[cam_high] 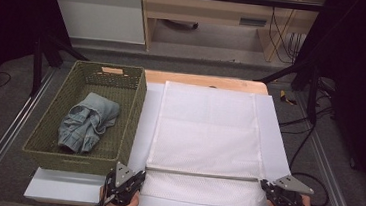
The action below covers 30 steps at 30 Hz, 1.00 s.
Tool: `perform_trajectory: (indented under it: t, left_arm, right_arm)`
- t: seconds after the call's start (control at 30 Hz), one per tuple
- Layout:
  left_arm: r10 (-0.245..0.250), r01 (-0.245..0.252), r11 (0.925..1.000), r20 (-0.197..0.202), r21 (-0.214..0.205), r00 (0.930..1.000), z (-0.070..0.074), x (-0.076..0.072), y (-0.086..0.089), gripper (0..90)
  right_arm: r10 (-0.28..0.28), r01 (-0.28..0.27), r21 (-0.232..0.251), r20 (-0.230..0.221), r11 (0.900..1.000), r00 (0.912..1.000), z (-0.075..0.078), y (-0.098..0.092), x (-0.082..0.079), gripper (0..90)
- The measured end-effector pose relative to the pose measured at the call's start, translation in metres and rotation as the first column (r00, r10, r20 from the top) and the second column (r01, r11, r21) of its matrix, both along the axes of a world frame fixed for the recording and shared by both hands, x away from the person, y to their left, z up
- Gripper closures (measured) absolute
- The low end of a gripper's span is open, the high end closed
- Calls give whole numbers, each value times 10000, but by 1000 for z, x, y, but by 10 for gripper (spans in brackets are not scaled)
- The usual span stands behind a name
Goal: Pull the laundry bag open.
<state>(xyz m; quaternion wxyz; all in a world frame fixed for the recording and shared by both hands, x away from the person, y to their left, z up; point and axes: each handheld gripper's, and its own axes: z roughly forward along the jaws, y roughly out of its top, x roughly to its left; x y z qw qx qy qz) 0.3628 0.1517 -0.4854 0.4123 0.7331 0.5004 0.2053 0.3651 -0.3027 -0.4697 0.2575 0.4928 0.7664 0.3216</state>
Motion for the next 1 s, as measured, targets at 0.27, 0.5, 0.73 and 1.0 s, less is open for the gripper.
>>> perform_trajectory:
  t: [0.27, 0.5, 0.73, 1.0]
  left_arm:
    - [120, -119, 9999, 78, -11, 9999, 0, -2, -1, 863]
    - [137, -136, 9999, 235, -48, 9996, 2, -6, -4, 796]
    - [-304, 316, 9984, 271, -459, 9992, 0, -5, -16, 682]
    - [-720, 751, 9909, 318, -1112, 9969, 1, 5, -21, 405]
  right_arm:
    - [103, -102, 137, -70, 9999, 9999, -2, -2, 0, 866]
    - [80, -82, 370, 39, 9993, 10000, -3, -5, 1, 748]
    - [-145, 131, 656, 214, 9978, 9997, -1, -4, 1, 514]
    - [-314, 301, 543, 224, 9981, 9993, -1, 0, 8, 256]
